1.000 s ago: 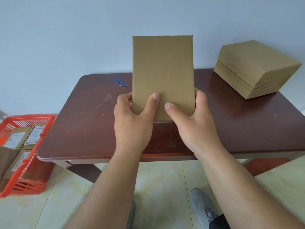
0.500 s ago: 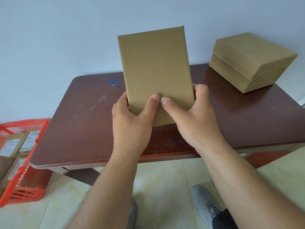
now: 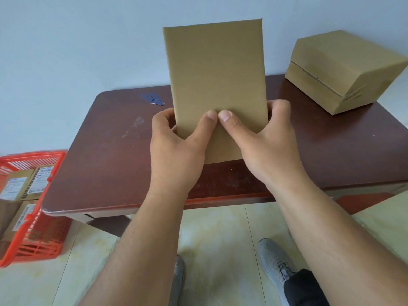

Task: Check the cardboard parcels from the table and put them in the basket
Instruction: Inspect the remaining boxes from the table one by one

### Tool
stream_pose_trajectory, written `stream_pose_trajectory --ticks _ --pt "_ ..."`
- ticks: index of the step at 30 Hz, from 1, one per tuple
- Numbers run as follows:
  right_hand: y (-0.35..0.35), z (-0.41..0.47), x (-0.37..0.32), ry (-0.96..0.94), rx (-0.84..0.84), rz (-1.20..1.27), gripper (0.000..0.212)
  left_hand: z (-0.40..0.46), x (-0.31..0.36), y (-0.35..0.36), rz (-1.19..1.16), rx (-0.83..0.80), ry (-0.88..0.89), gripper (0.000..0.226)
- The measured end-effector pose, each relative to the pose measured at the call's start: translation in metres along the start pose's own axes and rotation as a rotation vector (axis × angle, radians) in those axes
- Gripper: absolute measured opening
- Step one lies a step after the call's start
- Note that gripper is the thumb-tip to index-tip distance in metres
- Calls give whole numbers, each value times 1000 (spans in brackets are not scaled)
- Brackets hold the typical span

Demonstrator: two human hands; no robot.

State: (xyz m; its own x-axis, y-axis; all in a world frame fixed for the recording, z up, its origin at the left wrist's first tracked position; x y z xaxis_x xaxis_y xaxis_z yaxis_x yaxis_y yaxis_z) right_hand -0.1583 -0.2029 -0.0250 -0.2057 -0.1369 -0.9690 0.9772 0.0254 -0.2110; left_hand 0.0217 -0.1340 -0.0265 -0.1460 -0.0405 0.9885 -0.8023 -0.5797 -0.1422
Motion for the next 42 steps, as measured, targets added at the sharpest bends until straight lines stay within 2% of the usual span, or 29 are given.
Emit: stream_pose_trajectory --ticks 4,5,7,9,11,18,23,26,29,33,36,39,42 --pt "5 2 -2 -43 -40 -56 72 3 2 -6 11 21 -1 43" --pt "5 3 -2 -53 -48 -68 74 3 2 -6 23 22 7 46" --pt "5 4 -2 -48 -59 -81 69 4 0 -8 51 33 11 61" --pt "2 4 3 -5 -49 -70 60 4 0 -9 65 40 5 65" --pt "-2 5 5 22 -25 -73 54 4 1 -9 65 37 -6 62" --pt "-9 5 2 49 30 -63 51 0 2 -2 65 -2 -22 48" --pt "-3 -6 -1 -3 18 -87 48 2 6 -9 84 44 -8 55" --pt "-1 -7 -4 -9 5 -90 48 1 11 -12 133 65 35 74" --pt "-5 -3 -6 2 23 -88 50 -3 14 -9 159 52 81 64" --pt "-11 -1 -9 7 70 -81 60 -5 17 -5 150 48 87 65" --pt "-11 -3 -14 -47 73 -112 60 -4 20 -6 128 69 75 61" --pt "-7 -6 -23 -133 52 -128 70 -3 24 -11 101 110 58 59" --pt "-7 -7 -29 -151 44 -94 60 -2 25 -12 73 132 49 58"
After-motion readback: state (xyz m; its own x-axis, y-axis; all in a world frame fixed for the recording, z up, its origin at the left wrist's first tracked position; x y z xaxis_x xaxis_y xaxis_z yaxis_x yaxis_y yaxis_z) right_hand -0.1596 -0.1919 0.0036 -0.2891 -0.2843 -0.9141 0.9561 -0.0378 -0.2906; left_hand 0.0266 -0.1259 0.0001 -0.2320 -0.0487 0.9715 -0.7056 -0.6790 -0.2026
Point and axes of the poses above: each hand's wrist, its own z-axis towards the middle knuckle, its own y-axis out of the palm, x = y × z, the point moved 9 cm from there along z, towards the middle knuckle
